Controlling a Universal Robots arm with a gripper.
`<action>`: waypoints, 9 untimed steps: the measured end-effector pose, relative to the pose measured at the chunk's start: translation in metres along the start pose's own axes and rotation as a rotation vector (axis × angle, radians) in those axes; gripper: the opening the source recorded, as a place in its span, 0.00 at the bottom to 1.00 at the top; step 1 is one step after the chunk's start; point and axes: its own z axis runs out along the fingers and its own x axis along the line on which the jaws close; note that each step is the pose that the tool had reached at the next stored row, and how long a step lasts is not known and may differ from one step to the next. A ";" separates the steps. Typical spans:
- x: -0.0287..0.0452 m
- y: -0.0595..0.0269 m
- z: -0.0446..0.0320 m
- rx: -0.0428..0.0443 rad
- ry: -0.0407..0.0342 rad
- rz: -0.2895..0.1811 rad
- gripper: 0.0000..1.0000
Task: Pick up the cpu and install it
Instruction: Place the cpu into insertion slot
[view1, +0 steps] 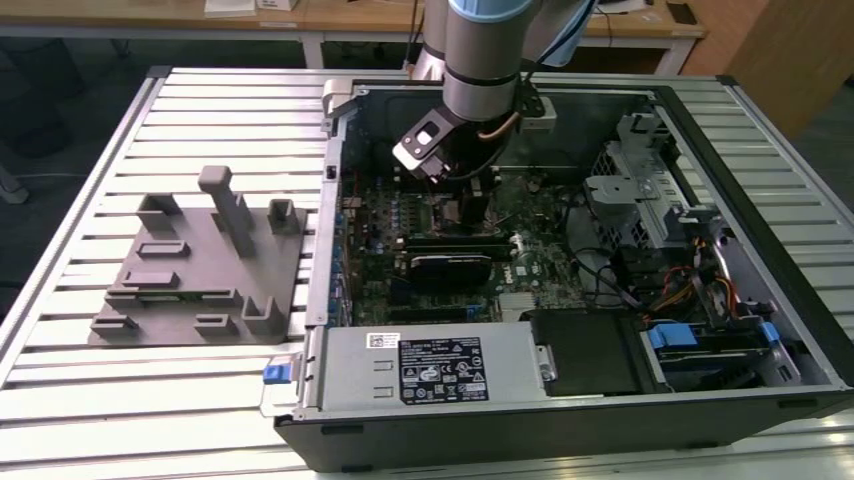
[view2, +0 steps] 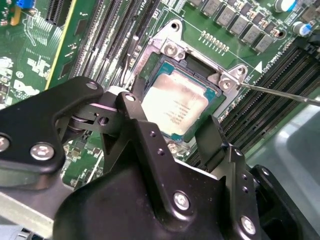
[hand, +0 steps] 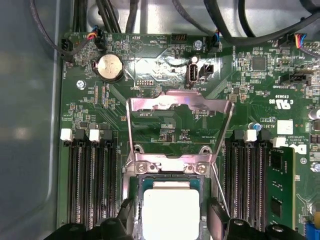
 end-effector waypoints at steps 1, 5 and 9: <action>0.0000 0.0000 -0.0019 0.0000 0.0001 0.000 0.67; -0.0001 0.0001 -0.0054 -0.0001 0.0002 0.000 0.67; -0.0001 0.0001 -0.0055 -0.0001 0.0001 0.000 0.67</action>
